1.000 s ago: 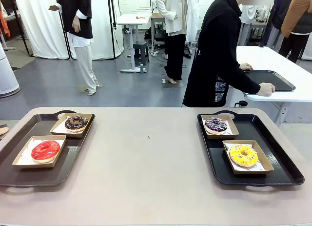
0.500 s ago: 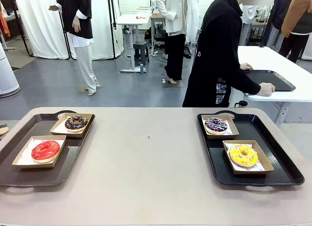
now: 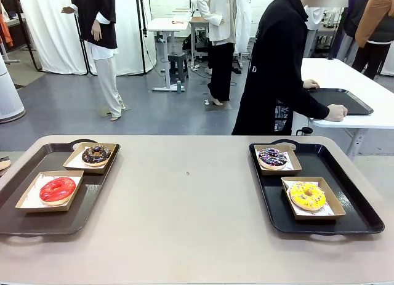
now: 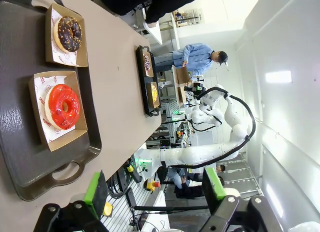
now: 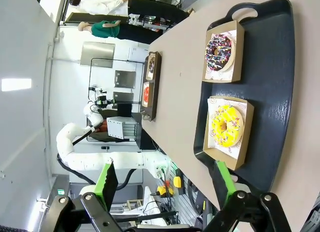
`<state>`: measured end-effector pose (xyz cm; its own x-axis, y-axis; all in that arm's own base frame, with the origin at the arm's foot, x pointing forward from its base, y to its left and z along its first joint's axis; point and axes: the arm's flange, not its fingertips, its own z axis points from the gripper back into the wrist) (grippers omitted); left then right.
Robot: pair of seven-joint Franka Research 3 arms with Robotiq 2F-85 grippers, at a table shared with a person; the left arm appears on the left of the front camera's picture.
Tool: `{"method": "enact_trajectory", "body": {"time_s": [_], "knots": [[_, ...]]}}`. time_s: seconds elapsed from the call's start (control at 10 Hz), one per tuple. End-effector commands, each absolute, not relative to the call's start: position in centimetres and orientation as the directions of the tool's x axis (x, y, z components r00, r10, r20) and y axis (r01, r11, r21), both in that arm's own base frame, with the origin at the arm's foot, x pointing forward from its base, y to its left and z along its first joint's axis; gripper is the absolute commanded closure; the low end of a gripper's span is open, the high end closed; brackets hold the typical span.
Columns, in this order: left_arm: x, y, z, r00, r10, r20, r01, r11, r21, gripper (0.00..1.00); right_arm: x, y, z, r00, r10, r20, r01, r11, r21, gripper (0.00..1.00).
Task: Individually package the donuts and arrange them on the tray.
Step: Place the picked Paper togo box on the Handle tray.
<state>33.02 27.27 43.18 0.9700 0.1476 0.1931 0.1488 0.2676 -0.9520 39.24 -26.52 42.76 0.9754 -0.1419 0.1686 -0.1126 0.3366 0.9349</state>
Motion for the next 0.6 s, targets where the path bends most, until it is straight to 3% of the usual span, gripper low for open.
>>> {"method": "enact_trajectory", "body": {"time_s": [0.0,0.5], "knots": [[32.83,27.34,43.4,0.969,0.148,0.198,0.155,0.262,-0.952,0.0,39.09,-26.71,42.92,0.977,-0.139,0.165,-0.112,0.327,0.938,0.0],[32.83,27.34,43.4,0.969,0.148,0.198,0.155,0.262,-0.952,0.0,39.09,-26.71,42.92,0.977,-0.139,0.165,-0.112,0.327,0.938,0.0]]}}
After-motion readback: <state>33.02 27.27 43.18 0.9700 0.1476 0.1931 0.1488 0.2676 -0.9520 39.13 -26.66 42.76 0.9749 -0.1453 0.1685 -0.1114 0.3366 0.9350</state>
